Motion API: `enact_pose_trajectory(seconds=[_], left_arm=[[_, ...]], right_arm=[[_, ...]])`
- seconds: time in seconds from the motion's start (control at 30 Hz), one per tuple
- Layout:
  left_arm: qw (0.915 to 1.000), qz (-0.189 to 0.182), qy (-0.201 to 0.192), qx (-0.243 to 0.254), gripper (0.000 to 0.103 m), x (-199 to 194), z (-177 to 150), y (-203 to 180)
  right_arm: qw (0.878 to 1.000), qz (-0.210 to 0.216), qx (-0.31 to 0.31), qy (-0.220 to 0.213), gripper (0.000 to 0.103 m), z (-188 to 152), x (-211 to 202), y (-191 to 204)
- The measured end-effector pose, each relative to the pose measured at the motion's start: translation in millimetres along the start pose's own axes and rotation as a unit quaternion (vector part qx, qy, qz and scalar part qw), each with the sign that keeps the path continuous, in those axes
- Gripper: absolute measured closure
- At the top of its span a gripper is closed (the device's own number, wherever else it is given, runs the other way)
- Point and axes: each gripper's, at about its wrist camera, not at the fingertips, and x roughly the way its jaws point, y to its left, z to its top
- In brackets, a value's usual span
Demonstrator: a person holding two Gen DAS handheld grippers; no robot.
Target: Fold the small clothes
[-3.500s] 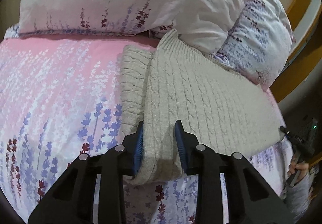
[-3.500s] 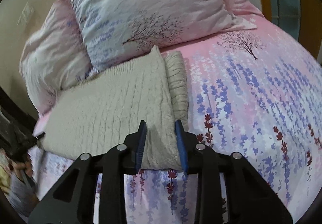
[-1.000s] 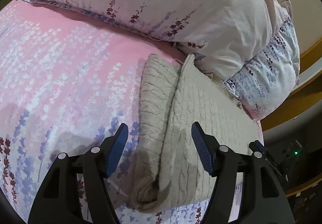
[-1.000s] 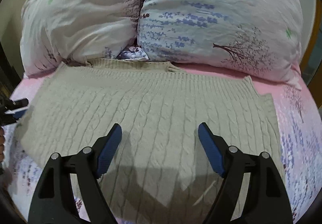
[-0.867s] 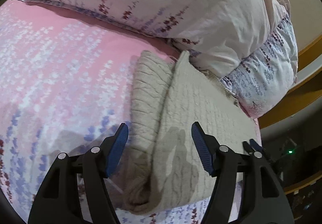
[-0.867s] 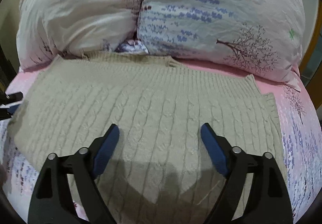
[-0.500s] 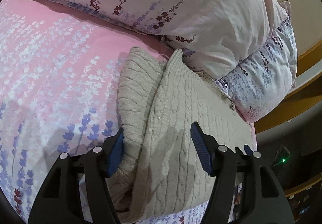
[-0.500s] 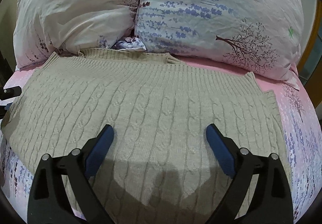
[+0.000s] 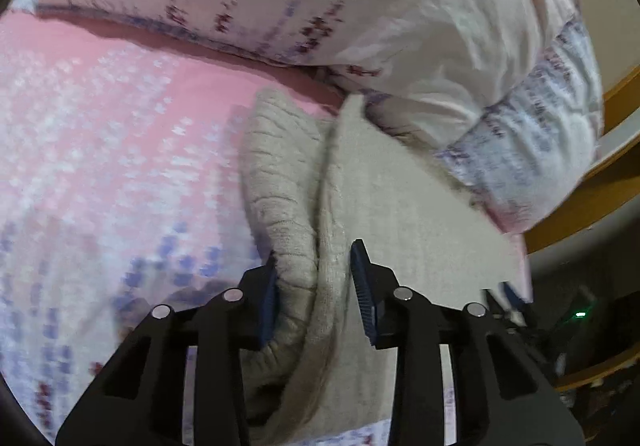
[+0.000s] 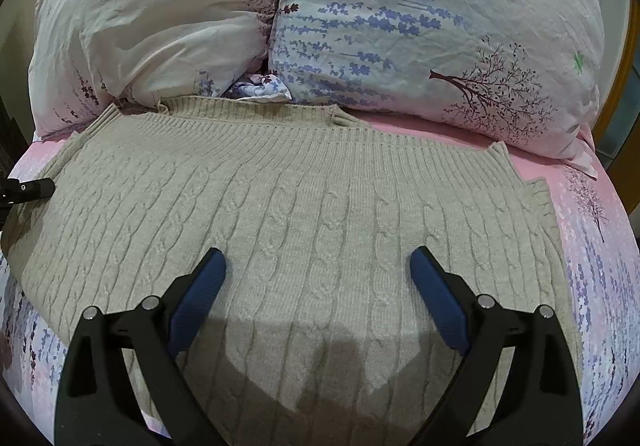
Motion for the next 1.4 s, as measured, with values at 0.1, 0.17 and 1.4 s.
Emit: enact_pose_trajectory(seconds=[0.1,0.17,1.4], left_arm=[[0.9997,-0.020,0.010,-0.005,0.057,-0.1,2.6,6.6],[0.9993,-0.032,0.019,-0.006,0.055,0.3,5.5,9.3],[0.9425,-0.329,0.044,-0.042,0.086,47.0,-14.1,-143.1]], right_arm=[[1.000,0.001,0.000,0.000,0.010,0.1,0.4,0.4],[1.000,0.002,0.000,0.000,0.010,0.3,0.6,0.2],[0.996,0.088,0.024,-0.004,0.010,-3.8,-23.5,-26.7]])
